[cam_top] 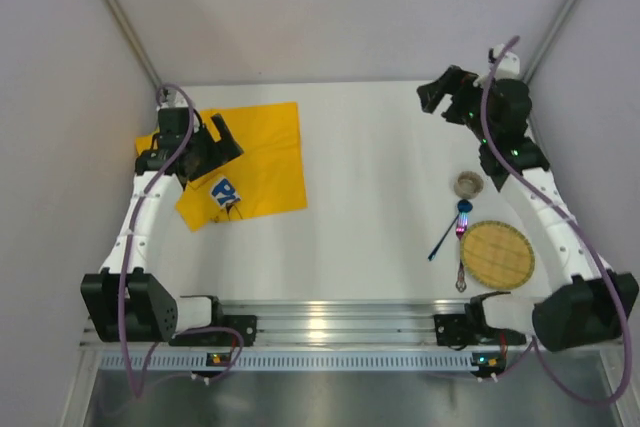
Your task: Set the dinner table for one person
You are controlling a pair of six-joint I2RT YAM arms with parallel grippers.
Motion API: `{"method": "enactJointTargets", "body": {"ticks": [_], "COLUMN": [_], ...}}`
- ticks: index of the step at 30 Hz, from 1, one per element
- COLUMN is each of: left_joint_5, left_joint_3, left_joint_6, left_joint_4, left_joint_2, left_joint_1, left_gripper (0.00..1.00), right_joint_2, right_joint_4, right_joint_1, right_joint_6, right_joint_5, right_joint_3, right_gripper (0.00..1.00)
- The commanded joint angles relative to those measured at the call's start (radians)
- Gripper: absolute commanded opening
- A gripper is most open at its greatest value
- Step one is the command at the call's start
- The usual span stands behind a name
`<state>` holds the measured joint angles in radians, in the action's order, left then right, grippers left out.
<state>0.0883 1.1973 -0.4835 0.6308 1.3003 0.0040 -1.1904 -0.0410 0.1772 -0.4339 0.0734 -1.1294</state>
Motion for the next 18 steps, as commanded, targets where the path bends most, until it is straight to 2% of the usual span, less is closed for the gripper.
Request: {"method": "enactJointTargets", "body": {"ticks": [1, 4, 8, 12, 18], "left_joint_5": [-0.016, -0.056, -0.018, 0.010, -0.070], "left_joint_3": [-0.025, -0.071, -0.120, -0.150, -0.127], "left_joint_6": [0.023, 0.003, -0.020, -0.049, -0.026], "left_joint_4": [0.082, 0.104, 0.159, 0.207, 0.329], "left_joint_2": [-0.073, -0.136, -0.197, -0.278, -0.363], "left_joint_1": [-0.001, -0.001, -0.001, -0.001, 0.001], "left_gripper": [0.98, 0.98, 0.98, 0.98, 0.98], "right_joint_2": [-0.289, -0.438, -0.613, -0.826, -1.018], "right_joint_4": [-0.406, -0.454, -0.376, -0.366, -0.312], "right_joint_1": [0.132, 0.229, 0.287, 0.373, 0.467], "right_joint_6": [-0.092, -0.100, -0.221, -0.255, -0.353], "right_joint_5": [0.132, 0.137, 0.311, 0.391, 0.457], "right_joint_3": [-0.200, -0.299, -0.403, -0.535, -0.664], "right_gripper": [1.00, 1.00, 1.00, 1.00, 1.00]}}
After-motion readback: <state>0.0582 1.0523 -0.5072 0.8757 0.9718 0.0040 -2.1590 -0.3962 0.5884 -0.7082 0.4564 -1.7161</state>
